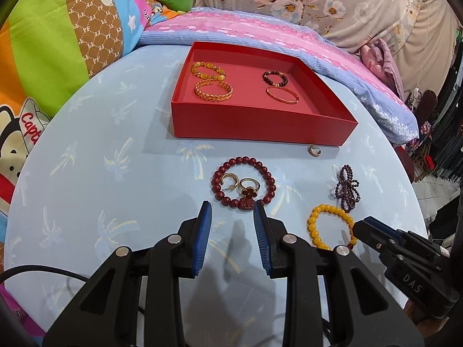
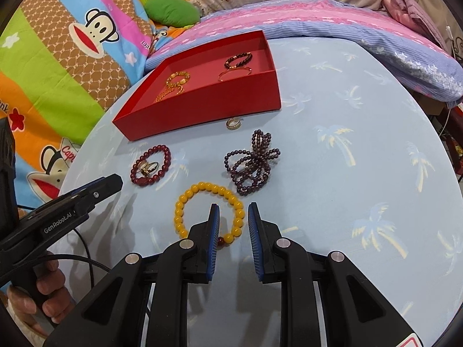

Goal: Organize jewelry
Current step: 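Withdraw both tools from the box toward the remaining bead bracelets, then grasp the yellow bead bracelet with the right tool while the left tool grasps the dark-red bead bracelet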

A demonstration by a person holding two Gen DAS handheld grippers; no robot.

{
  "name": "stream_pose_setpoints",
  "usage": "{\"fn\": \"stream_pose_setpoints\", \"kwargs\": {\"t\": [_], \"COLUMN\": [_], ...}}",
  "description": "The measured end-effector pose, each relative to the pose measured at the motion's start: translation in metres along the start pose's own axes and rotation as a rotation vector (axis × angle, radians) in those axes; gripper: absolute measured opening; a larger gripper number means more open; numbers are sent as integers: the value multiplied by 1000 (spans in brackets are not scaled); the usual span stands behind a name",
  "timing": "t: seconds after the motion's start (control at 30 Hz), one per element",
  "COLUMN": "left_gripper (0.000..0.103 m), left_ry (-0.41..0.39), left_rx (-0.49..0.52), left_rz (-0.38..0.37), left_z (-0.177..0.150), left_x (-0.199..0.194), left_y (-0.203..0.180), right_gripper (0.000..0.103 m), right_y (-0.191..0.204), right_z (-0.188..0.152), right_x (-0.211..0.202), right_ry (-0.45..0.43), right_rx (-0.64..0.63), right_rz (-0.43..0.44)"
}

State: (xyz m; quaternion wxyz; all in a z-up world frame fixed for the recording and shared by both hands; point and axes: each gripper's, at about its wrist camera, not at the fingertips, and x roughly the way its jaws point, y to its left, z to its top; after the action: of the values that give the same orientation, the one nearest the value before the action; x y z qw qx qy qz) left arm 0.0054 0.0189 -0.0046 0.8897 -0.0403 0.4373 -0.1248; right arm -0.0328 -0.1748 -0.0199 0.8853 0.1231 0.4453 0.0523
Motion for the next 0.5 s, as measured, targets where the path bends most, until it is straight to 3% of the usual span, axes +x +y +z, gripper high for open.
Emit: {"fn": "stream_pose_setpoints", "kwargs": {"t": [0.37,0.5], "left_gripper": [29,29], "left_ry": [24,26], "left_rx": [-15,-19], "left_rz": [-1,-2], "left_z": [-1,1], "left_x": [9,13], "left_y": [3,4], "right_gripper": [22,17], "right_y": [6,9], "right_z": [-2,-1], "right_x": [10,13], "right_ry": [12,5], "right_rx": [-33,-59], "right_rz": [-18,-42]}}
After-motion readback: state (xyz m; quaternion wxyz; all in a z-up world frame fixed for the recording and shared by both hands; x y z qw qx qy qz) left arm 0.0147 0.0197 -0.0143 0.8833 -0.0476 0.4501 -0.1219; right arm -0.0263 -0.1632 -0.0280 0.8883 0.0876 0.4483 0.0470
